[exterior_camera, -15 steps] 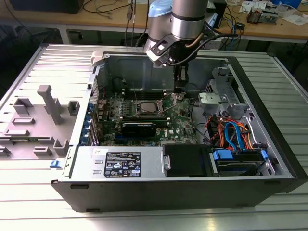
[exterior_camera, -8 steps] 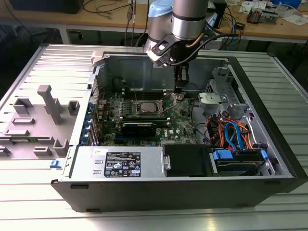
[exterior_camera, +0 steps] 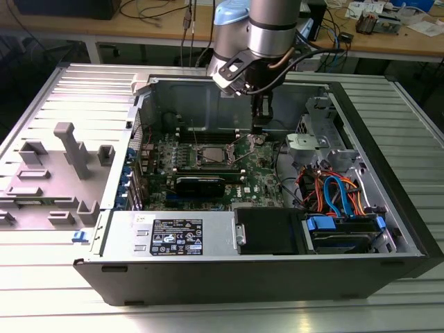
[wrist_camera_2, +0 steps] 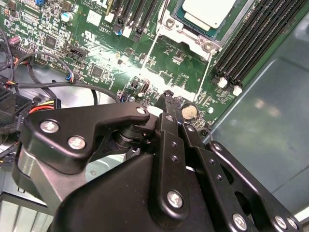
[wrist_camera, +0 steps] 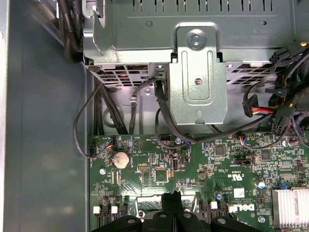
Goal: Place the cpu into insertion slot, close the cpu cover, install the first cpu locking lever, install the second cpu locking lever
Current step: 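Close the cpu cover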
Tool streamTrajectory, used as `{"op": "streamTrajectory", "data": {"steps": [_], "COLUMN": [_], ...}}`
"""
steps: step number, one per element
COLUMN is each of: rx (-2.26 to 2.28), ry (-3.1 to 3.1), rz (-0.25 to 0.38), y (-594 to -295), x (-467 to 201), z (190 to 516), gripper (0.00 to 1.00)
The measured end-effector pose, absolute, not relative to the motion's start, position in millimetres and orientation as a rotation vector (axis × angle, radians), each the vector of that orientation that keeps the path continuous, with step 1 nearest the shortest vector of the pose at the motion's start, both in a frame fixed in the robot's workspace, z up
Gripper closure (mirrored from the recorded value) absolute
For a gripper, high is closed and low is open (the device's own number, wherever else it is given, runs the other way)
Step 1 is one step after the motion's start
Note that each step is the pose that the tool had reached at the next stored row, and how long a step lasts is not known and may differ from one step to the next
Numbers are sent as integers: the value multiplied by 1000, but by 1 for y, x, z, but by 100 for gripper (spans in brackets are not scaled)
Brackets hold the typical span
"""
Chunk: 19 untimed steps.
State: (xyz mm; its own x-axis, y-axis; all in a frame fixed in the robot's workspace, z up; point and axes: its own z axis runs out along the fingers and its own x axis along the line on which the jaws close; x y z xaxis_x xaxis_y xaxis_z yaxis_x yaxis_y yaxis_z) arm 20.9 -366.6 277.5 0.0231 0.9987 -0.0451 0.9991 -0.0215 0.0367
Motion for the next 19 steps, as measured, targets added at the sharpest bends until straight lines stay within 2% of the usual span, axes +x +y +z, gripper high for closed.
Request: {"op": "streamTrajectory", "data": {"steps": [10, 19], "rx": [2205, 2207], "ry": [2155, 2159], "rz": [-11, -48], "y": [-365, -362], "x": [31, 40], "z": [275, 264], "gripper": [89, 89]}}
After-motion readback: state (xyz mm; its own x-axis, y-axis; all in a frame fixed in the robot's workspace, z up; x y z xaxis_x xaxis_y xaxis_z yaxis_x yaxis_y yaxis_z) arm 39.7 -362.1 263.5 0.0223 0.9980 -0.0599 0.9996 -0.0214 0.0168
